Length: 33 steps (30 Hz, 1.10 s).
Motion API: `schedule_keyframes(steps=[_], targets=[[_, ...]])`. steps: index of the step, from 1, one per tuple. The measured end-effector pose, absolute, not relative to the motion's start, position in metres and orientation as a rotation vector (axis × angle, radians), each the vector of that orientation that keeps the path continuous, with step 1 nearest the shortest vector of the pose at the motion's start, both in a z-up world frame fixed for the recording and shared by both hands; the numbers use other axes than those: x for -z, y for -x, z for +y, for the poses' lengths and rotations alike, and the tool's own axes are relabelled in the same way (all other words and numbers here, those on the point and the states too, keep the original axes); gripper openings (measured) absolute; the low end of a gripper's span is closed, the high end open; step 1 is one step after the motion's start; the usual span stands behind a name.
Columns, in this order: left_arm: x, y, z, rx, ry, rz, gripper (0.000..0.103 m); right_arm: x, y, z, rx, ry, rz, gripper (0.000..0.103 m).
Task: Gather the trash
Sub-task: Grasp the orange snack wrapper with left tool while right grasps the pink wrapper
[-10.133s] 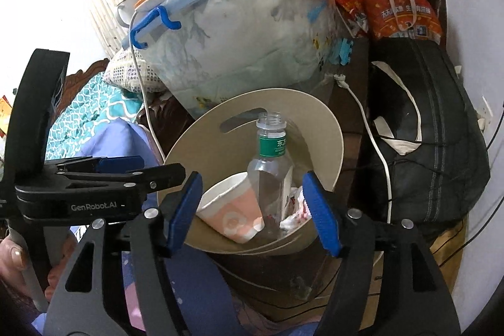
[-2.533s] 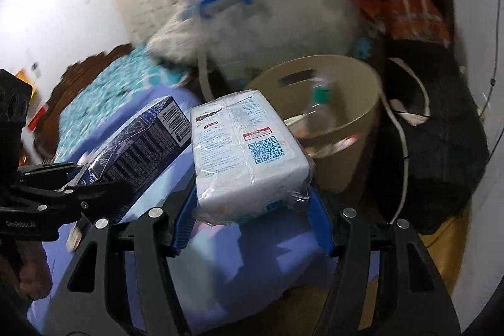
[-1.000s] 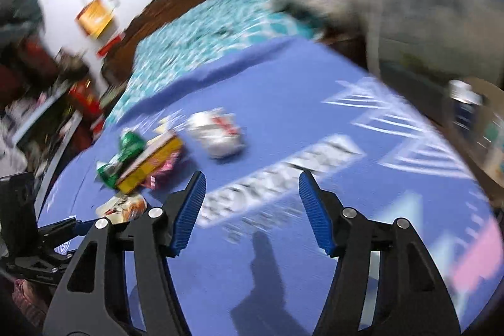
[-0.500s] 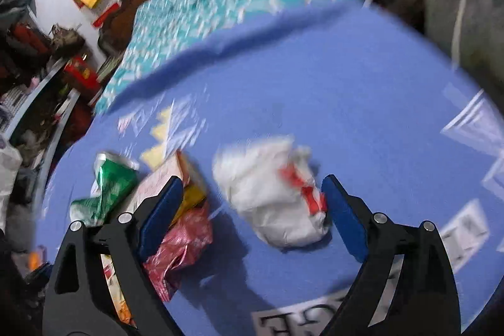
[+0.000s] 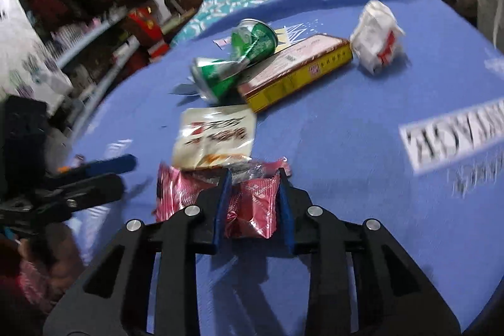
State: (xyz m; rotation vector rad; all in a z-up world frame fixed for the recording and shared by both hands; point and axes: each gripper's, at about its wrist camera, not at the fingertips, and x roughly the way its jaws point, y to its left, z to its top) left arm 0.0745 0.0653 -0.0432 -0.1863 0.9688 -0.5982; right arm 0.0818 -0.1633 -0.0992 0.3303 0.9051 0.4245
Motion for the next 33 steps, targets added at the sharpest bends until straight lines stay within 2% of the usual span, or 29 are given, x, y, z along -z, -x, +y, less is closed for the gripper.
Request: schedule_keyframes(steps=[1,2,4,10,15,21,23,25,26,27,28,29,33], targets=[[0.043,-0.070,0.064,0.610,0.183,0.971,0.078,0.098,-0.076,-0.172,-0.415,-0.372,0.882,0.040],[0.042,-0.067,0.063,0.619,0.182,0.971,0.078,0.096,-0.071,-0.183,-0.391,-0.412,0.849,0.058],[0.040,-0.060,0.058,0.645,0.182,0.971,0.078,0.091,-0.065,-0.207,-0.340,-0.492,0.780,0.066],[0.044,-0.066,0.045,0.639,0.163,0.990,0.076,0.108,-0.052,-0.237,-0.325,-0.595,0.818,0.064],[0.061,-0.093,0.049,0.673,0.308,1.087,0.059,0.112,-0.028,-0.228,-0.347,-0.520,0.821,0.064],[0.073,-0.115,0.032,0.710,0.355,1.136,0.059,0.109,-0.028,-0.174,-0.372,-0.415,0.850,0.064],[0.073,-0.119,0.028,0.708,0.365,1.135,0.059,0.108,-0.029,-0.164,-0.370,-0.369,0.858,0.059],[0.074,-0.120,0.026,0.703,0.373,1.139,0.050,0.108,-0.032,-0.157,-0.373,-0.332,0.868,0.048],[0.077,-0.120,0.024,0.707,0.371,1.154,0.031,0.109,-0.031,-0.154,-0.369,-0.314,0.871,0.038],[0.081,-0.120,0.024,0.705,0.370,1.168,0.022,0.109,-0.028,-0.153,-0.367,-0.305,0.875,0.035],[0.083,-0.119,0.026,0.702,0.388,1.164,0.021,0.109,-0.025,-0.155,-0.361,-0.302,0.871,0.028],[0.084,-0.118,0.028,0.703,0.398,1.163,0.013,0.109,-0.024,-0.156,-0.361,-0.306,0.875,0.020],[0.084,-0.110,0.038,0.687,0.404,1.150,0.009,0.111,-0.016,-0.167,-0.358,-0.361,0.868,0.015]])
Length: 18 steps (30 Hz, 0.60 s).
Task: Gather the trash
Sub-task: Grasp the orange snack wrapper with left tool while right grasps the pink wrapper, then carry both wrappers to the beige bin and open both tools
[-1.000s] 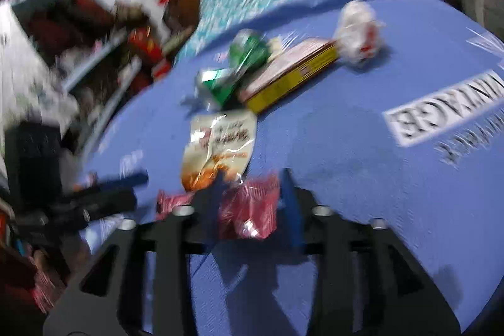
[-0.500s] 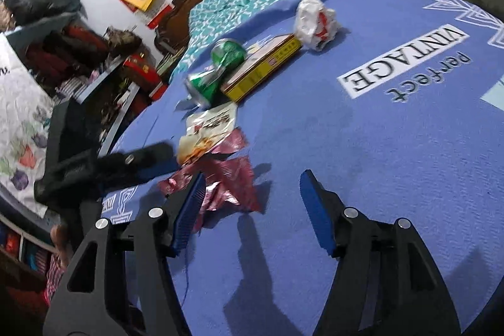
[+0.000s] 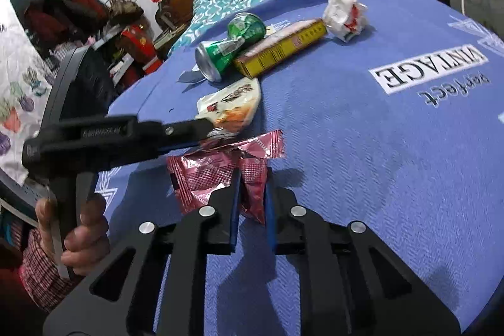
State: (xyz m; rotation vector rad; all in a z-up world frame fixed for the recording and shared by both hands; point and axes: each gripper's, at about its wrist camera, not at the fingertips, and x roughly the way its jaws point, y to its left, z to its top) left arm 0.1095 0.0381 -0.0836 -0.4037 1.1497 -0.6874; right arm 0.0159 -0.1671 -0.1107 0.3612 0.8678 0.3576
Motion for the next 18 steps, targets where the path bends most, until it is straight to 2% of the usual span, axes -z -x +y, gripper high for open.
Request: schedule_keyframes(steps=[3,10,18], targets=[[0.083,-0.099,0.047,0.681,0.399,1.138,0.005,0.110,-0.007,-0.178,-0.328,-0.376,0.851,0.015],[0.081,-0.077,0.066,0.684,0.403,1.130,0.004,0.111,0.008,-0.238,-0.192,-0.500,0.809,0.014],[0.082,-0.068,0.010,0.789,0.308,1.165,0.004,0.106,0.030,-0.306,-0.048,-0.615,0.735,0.014]])
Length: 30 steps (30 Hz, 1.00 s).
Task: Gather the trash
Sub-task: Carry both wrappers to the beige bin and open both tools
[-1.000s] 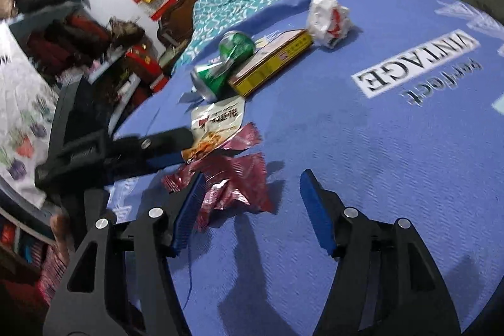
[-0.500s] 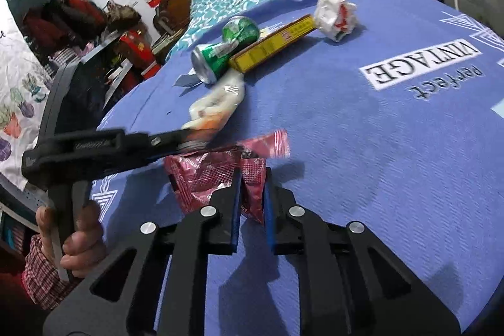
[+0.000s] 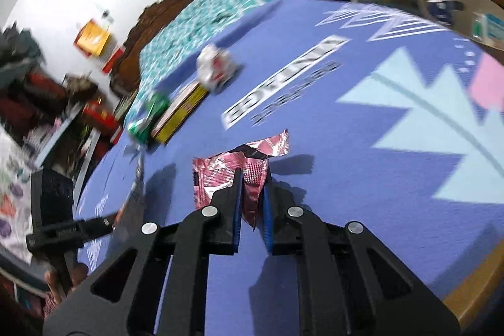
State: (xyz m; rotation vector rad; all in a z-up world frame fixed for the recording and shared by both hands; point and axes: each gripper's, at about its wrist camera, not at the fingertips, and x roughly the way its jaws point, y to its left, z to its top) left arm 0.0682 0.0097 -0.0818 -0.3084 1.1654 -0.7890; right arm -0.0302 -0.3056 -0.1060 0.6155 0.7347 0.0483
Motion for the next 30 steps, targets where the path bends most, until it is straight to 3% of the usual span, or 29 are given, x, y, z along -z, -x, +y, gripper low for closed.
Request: schedule_keyframes(steps=[13,30], targets=[[0.081,-0.080,-0.136,0.964,0.087,1.200,0.002,0.111,0.072,-0.382,0.100,-0.725,0.655,0.014],[0.050,-0.093,-0.239,1.062,-0.022,1.157,0.002,0.091,0.081,-0.452,0.209,-0.776,0.522,0.014]])
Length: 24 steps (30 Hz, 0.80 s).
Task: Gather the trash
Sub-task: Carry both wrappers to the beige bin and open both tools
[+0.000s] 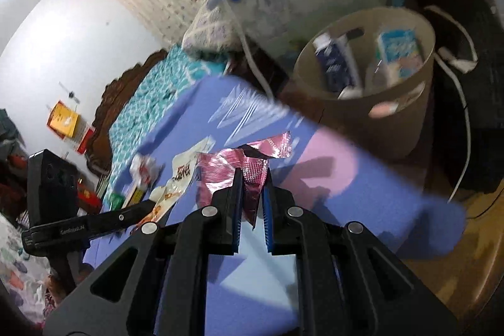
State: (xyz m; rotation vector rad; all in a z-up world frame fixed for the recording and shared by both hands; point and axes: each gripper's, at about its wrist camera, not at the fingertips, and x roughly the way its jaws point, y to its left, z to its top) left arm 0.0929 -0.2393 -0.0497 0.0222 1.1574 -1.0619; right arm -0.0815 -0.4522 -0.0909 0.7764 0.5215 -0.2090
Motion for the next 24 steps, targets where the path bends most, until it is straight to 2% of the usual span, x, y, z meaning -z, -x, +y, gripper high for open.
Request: schedule_keyframes(steps=[8,16,20,24], targets=[[0.042,-0.105,-0.348,1.130,-0.132,1.145,0.002,0.085,0.078,-0.538,0.332,-0.798,0.454,0.014],[0.047,-0.113,-0.448,1.138,-0.246,1.123,0.002,0.088,0.058,-0.595,0.413,-0.784,0.464,0.014],[0.065,-0.121,-0.472,1.105,-0.275,1.155,0.003,0.100,0.047,-0.609,0.436,-0.761,0.500,0.014],[0.069,-0.123,-0.475,1.088,-0.317,1.143,0.003,0.088,0.097,-0.615,0.464,-0.696,0.428,0.018]])
